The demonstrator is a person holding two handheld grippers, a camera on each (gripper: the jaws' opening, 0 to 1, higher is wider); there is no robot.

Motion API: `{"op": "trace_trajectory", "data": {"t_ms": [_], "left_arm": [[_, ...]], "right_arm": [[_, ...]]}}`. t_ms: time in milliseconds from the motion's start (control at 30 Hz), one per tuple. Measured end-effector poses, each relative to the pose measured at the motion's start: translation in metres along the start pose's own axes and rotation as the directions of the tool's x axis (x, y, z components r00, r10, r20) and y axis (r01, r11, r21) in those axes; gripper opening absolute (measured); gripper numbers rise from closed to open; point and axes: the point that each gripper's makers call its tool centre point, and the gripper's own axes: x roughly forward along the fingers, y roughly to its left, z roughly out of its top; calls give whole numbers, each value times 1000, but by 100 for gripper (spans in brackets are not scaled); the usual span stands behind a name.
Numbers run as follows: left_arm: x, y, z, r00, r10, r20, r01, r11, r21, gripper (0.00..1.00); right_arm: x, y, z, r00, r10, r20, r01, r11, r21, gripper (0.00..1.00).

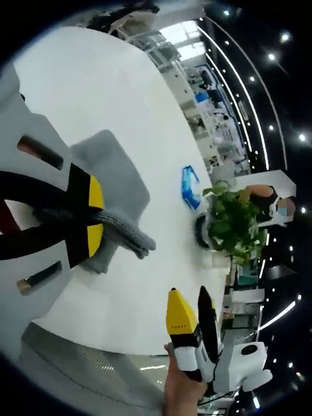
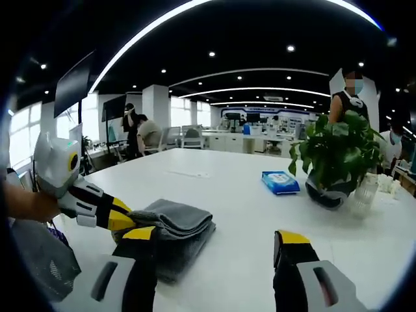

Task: Open the folded towel by lifting each exposed corner and separating the folded layers until the towel lies flat within the target outline without major curled edges

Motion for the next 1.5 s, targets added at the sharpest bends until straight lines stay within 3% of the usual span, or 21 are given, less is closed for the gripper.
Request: {"op": "trace_trajectory", "data": {"t_ms": [367,567,1000,1133,1500], "left_arm": [[-16,32,12,993,92,78,-81,988,-132,5],[-27,46,12,986,139,97,-126,983,-136,4],[-37,68,5,973,201,111,-173,960,-223,4],[-42,78,2,967,226,113,-192,948,-255,4],[-58,102,-17,948,301,102,-243,892,-382,5]], "right_arm": [[1,4,-4,1000,9,-18,-10,1000,-22,72],[2,4,-5,1000,11,-22,-12,999,-31,71],[3,4,-8,999,5,-38,-7,999,-46,69],[2,3,-8,999,5,-38,-7,999,-44,69],[3,3,-9,999,6,-40,-7,999,-44,69]]}}
